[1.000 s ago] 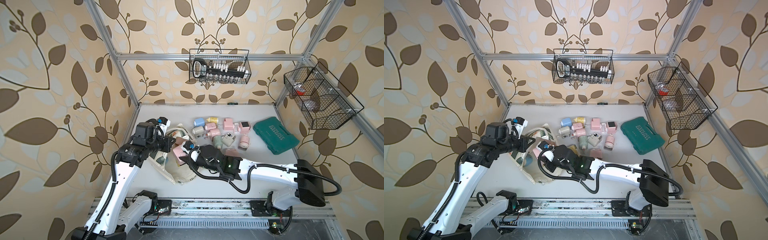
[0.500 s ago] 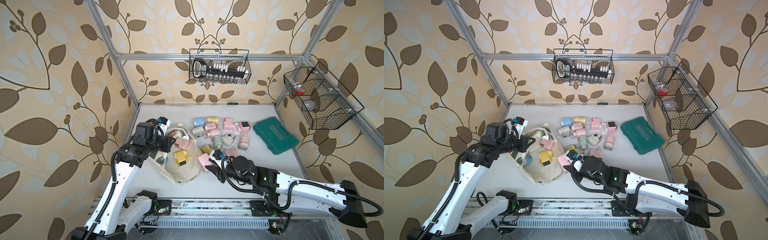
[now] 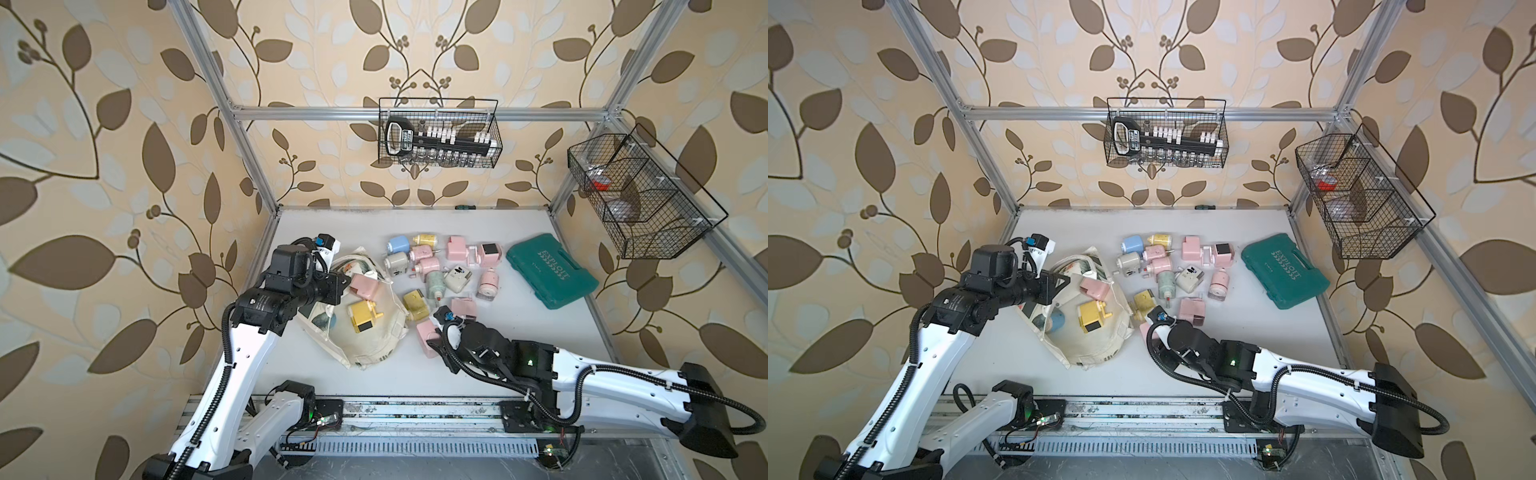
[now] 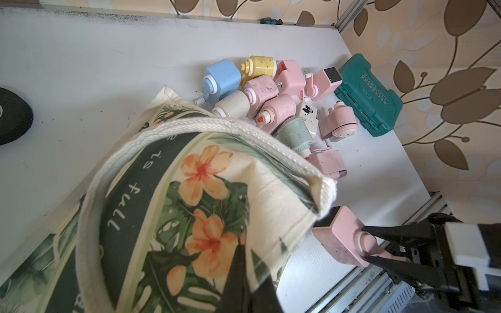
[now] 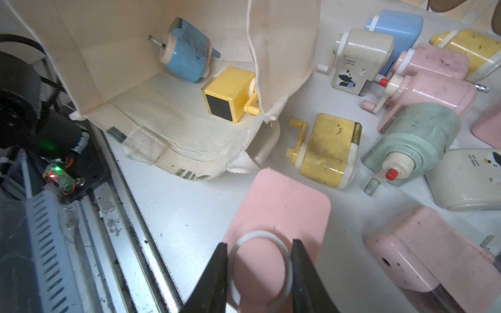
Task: Take out the pencil sharpeners from the tote bags
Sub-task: Place the pencil sharpener at the center of the board.
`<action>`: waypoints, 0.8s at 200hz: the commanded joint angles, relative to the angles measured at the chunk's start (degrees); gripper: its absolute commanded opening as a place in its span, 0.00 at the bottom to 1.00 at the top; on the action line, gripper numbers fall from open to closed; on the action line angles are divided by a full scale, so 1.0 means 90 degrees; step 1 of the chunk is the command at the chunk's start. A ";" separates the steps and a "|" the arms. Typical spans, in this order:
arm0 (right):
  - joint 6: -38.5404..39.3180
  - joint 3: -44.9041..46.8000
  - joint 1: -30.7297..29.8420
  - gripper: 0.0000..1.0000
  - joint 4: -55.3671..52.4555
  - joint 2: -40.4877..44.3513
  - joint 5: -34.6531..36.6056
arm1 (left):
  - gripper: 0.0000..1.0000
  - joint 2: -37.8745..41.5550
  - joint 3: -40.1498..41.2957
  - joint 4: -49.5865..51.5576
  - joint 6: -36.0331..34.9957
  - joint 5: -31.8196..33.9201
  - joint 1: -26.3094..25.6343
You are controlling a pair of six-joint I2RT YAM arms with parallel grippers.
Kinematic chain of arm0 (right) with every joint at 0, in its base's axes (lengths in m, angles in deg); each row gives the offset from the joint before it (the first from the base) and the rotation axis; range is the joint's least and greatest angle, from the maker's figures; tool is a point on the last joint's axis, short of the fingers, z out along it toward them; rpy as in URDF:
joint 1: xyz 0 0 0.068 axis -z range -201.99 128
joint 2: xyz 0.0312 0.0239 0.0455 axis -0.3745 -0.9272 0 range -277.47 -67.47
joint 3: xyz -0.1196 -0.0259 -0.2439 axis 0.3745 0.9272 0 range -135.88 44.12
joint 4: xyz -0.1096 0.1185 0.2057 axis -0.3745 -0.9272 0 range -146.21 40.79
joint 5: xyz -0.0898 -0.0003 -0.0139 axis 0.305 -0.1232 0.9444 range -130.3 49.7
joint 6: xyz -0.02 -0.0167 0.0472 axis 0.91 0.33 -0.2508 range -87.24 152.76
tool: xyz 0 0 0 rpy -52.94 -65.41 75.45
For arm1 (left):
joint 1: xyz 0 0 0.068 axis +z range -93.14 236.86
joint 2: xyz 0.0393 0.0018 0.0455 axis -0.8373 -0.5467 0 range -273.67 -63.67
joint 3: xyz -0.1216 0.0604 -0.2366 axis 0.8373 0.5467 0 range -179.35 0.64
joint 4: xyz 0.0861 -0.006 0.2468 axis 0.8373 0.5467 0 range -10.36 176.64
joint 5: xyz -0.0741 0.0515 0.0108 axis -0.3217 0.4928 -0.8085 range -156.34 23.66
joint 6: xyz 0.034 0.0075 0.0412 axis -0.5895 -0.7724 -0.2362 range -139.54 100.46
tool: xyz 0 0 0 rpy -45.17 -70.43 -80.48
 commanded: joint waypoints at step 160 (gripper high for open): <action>0.0206 -0.1423 0.1905 0.28 0.2008 -0.3711 -0.0907 | 0.00 0.0077 -0.0070 -0.0061 -0.0054 0.0058 0.0027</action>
